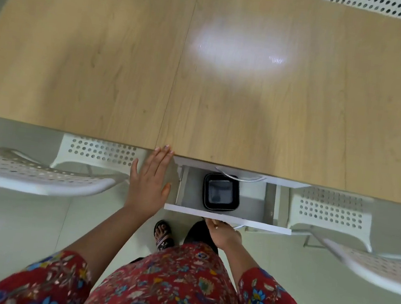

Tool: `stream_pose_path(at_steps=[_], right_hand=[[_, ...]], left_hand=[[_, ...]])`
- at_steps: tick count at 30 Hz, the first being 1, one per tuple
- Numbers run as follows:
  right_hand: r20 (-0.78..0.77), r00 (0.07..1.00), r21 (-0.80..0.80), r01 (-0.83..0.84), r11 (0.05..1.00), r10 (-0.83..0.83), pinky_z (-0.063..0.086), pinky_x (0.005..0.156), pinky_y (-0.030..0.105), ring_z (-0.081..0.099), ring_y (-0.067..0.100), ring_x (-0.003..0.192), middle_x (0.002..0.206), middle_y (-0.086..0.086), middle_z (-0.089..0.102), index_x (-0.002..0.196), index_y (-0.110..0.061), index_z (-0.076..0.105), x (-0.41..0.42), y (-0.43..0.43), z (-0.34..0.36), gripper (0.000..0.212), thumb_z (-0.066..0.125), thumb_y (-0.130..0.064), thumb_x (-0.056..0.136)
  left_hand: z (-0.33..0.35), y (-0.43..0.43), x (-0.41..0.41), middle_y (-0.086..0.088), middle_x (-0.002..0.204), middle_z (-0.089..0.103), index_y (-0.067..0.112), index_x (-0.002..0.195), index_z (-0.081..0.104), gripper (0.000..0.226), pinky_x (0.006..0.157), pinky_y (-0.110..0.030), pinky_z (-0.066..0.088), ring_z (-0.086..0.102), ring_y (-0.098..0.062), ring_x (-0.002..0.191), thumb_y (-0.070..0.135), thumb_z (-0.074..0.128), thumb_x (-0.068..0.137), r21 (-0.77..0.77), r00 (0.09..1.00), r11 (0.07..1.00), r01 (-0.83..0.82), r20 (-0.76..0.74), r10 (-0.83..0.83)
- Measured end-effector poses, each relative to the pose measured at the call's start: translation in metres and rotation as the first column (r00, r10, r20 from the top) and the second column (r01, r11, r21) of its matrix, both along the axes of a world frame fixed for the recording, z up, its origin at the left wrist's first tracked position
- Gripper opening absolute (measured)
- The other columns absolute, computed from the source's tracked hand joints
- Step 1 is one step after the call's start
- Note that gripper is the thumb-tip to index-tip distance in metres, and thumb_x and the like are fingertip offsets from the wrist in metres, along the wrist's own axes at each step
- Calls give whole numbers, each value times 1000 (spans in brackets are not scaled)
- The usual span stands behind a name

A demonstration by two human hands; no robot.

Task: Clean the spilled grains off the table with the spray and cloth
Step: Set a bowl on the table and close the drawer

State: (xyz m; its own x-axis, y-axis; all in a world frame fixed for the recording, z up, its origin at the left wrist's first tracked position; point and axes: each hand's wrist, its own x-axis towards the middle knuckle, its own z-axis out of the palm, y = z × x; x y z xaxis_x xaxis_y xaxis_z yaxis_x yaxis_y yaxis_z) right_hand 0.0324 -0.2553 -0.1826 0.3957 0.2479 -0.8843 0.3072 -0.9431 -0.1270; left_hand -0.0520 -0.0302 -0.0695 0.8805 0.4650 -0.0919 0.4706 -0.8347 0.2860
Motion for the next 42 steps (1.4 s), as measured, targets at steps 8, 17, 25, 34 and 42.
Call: stream_pose_path(at_steps=[8, 17, 25, 34, 42], right_hand=[[-66, 992, -37, 106, 994, -108, 39, 103, 39, 49, 27, 129, 138, 7, 55, 134, -19, 55, -33, -20, 18, 70, 19, -66, 96], [152, 809, 149, 548, 823, -567, 44, 83, 35, 58, 34, 111, 124, 16, 60, 137, -14, 42, 38, -20, -3, 45, 48, -32, 96], [75, 873, 17, 482, 876, -482, 44, 91, 34, 56, 35, 116, 128, 21, 58, 127, -1, 50, 42, -17, -32, 32, 41, -8, 97], [25, 906, 255, 403, 879, -422, 42, 71, 33, 62, 33, 93, 101, 18, 68, 100, -4, 63, 40, -34, 45, 20, 49, -16, 94], [-249, 744, 590, 624, 512, -620, 53, 81, 39, 71, 32, 79, 82, 13, 74, 96, -10, 66, 53, -18, 177, 20, 47, -15, 99]], left_hand=[[3, 1, -4, 7, 162, 8, 20, 154, 14, 89, 112, -59, 17, 4, -11, 148, 23, 67, 83, 15, 999, 1000, 26, -42, -26], [-1, 0, -3, 12, 162, 1, 23, 155, 11, 90, 114, -58, 14, -1, -7, 148, 24, 66, 84, 7, 999, 1000, -4, -36, 4], [-5, 0, -3, 11, 162, 5, 24, 154, 13, 89, 114, -56, 13, 1, -6, 148, 25, 66, 83, 20, 1000, 1000, -4, -19, 4], [6, 0, 0, 9, 161, 13, 22, 153, 20, 82, 114, -56, 15, 11, -11, 148, 16, 63, 84, -3, 1000, 1000, 1, -11, -1], [15, 6, 0, 7, 158, 25, 22, 151, 30, 83, 112, -58, 19, 27, -14, 143, 18, 71, 79, -15, 1000, 1000, 17, -13, -17]])
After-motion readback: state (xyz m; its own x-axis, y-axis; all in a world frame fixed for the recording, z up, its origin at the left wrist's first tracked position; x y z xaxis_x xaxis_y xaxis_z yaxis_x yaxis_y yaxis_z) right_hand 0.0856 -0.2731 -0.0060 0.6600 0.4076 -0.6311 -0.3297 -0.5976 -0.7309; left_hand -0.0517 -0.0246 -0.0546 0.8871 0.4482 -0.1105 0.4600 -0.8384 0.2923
